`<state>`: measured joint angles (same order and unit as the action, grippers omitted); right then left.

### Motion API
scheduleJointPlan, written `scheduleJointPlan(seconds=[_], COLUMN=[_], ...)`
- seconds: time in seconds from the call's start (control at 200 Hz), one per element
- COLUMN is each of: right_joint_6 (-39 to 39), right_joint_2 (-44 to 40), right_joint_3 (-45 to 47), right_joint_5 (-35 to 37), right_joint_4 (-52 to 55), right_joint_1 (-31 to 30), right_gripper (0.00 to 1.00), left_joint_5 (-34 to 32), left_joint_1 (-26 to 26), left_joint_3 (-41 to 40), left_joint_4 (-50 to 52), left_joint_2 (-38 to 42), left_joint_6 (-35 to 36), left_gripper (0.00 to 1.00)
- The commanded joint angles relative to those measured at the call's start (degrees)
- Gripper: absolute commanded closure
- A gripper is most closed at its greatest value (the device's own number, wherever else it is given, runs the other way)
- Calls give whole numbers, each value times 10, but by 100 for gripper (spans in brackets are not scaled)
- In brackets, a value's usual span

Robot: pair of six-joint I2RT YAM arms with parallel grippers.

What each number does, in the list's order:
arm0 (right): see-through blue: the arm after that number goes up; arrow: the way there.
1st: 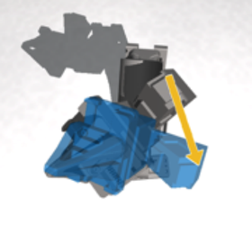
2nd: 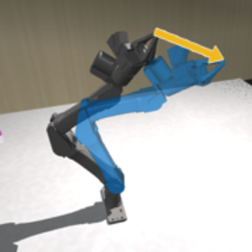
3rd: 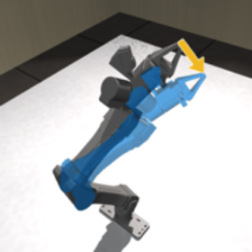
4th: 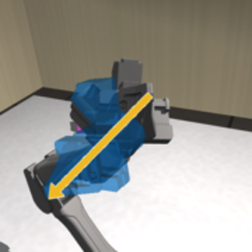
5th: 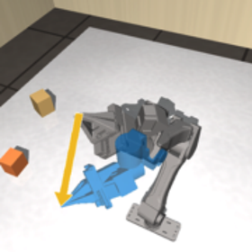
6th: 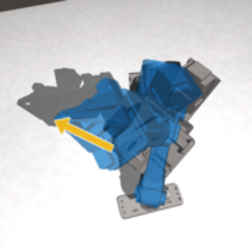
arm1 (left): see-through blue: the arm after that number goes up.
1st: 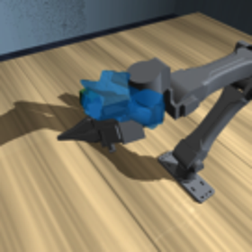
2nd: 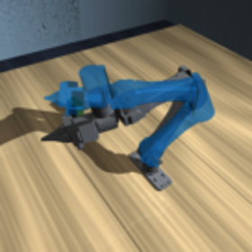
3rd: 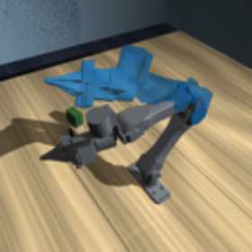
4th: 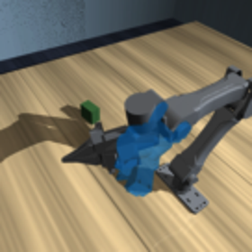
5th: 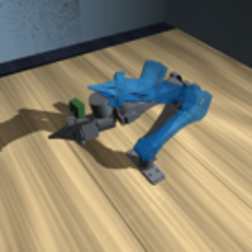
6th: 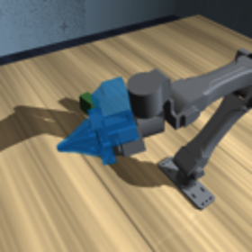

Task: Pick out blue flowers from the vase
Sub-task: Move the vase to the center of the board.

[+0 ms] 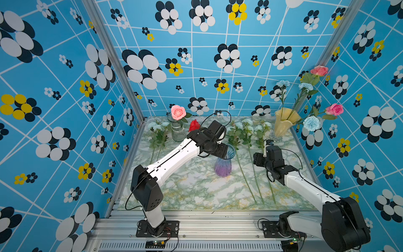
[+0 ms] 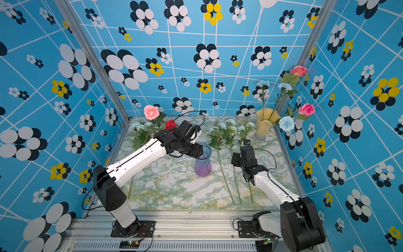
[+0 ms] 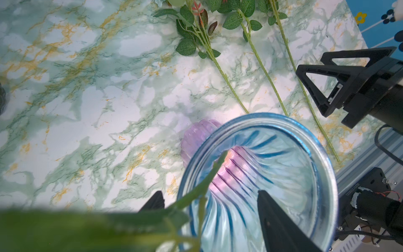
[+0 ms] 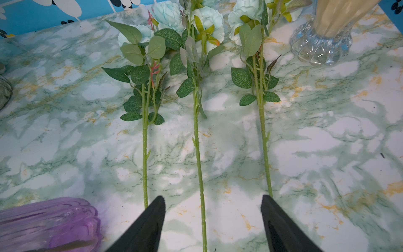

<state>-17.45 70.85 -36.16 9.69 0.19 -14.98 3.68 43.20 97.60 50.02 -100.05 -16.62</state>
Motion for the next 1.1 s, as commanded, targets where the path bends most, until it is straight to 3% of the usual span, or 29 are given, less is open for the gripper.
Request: scheduleJointPlan(seconds=[0.0,0.285,0.545,0.77,1.094], right_joint_6=[-6,-6,-7,-7,-7], right_joint_2=[5,5,2,0,1], right_joint_3=[-15,-15,-13,-13,-12], right_joint_5=[1,1,2,2,2], right_joint_4=[3,3,3,2,2], right_joint_1=[-5,-5,-5,-4,-5], right_gripper=[27,28,28,28,28], left_joint_5=[-2,-20,-26,-34,-21], left_joint_1=[8,7,6,1,-53], left_joint_3=[26,59,81,112,152], left_joint_4=[36,62,71,88,85], left_joint_2=[-10,-29,-57,-78,-101], left_joint_6=[17,25,30,40,63], left_gripper=[37,61,69,84,95])
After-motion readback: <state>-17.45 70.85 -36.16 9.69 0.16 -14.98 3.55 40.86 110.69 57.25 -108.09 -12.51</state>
